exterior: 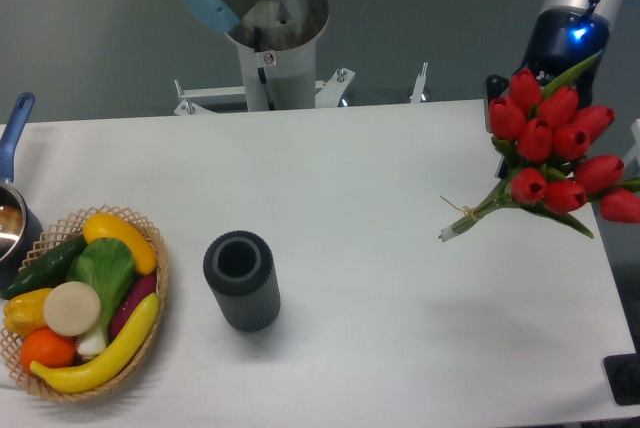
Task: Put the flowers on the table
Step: 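Hold the red tulip bouquet in the gripper and begin moving it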
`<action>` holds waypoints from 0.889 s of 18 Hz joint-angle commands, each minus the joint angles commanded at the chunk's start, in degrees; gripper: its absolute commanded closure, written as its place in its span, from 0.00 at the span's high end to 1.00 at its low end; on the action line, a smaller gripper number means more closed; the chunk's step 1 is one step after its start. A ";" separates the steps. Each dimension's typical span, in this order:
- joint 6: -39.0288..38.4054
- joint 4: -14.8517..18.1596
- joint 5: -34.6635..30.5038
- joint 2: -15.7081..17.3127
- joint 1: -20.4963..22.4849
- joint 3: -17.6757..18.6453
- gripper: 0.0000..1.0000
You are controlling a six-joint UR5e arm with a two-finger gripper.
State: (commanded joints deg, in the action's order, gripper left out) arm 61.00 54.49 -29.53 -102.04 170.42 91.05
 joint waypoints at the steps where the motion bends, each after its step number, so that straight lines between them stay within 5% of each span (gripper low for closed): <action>1: 0.00 -0.26 -0.09 -0.09 -0.18 0.09 0.41; 6: -0.09 -0.09 -0.79 0.09 -0.18 0.35 0.41; 16: 0.00 0.26 -25.89 2.28 -5.53 1.49 0.41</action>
State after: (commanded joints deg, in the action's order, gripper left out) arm 61.00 54.76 -55.42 -99.76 164.89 92.54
